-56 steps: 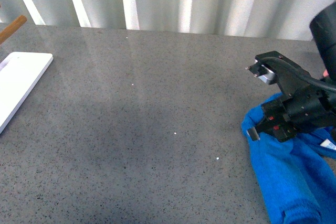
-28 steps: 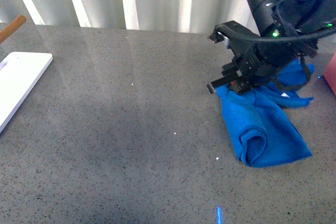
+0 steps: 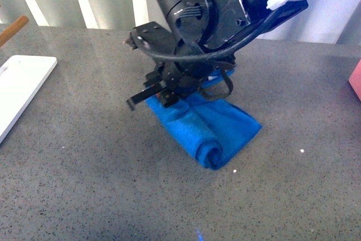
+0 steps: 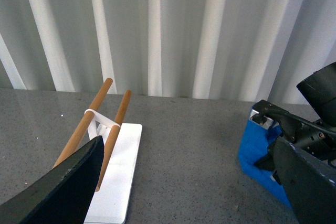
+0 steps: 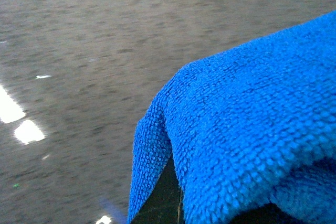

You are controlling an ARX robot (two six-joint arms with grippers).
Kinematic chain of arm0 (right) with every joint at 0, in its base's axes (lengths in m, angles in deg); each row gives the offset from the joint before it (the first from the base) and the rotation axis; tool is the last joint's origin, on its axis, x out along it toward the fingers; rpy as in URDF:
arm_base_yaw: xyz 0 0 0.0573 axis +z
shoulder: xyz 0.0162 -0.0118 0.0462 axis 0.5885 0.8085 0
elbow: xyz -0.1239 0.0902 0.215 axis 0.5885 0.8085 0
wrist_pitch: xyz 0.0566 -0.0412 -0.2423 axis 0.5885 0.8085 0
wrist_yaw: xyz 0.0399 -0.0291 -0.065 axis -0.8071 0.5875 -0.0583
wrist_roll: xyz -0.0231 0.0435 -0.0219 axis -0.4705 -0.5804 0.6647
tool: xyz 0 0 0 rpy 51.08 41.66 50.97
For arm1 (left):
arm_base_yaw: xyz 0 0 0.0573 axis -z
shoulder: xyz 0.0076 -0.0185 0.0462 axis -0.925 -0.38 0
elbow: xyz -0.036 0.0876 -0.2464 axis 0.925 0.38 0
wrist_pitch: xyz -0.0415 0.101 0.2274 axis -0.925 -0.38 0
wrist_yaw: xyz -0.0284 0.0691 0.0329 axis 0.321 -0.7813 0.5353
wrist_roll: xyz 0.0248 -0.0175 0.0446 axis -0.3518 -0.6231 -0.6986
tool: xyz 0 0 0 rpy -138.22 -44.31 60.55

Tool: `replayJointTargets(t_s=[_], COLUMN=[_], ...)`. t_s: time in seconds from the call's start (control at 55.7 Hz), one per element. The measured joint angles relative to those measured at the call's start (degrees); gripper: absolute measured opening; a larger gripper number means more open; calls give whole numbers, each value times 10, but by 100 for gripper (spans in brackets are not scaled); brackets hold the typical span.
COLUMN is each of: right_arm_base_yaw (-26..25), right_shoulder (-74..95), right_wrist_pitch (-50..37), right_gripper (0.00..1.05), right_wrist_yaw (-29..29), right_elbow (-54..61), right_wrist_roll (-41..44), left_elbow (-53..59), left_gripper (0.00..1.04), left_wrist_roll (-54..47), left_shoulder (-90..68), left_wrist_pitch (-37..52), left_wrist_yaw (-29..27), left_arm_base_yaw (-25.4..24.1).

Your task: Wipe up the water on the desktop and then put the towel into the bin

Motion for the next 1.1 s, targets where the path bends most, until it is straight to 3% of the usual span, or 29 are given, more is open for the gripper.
replayJointTargets(t_s=[0.251, 0.413, 0.665, 0.934, 1.096], right_arm_base_yaw=[16, -18, -78, -158, -239], right_shoulder=[-120, -241, -409, -539, -597], right_wrist_pitch=[-50, -52, 2, 112, 167], right_gripper=[4, 4, 4, 4, 4], right_wrist_yaw=[7, 23, 68, 194, 279], right_elbow=[165, 237, 245, 198, 179], right_wrist_roll=[-36, -23, 7, 66, 111], left_elbow=[0, 0, 0, 0, 0], left_gripper=[98, 98, 98, 98, 98], left_wrist_roll=[0, 0, 0, 0, 0], left_shoulder=[0, 0, 0, 0, 0], left_wrist_pitch=[0, 0, 0, 0, 0], left_wrist_yaw=[0, 0, 0, 0, 0], left_arm_base_yaw=[0, 0, 0, 0, 0])
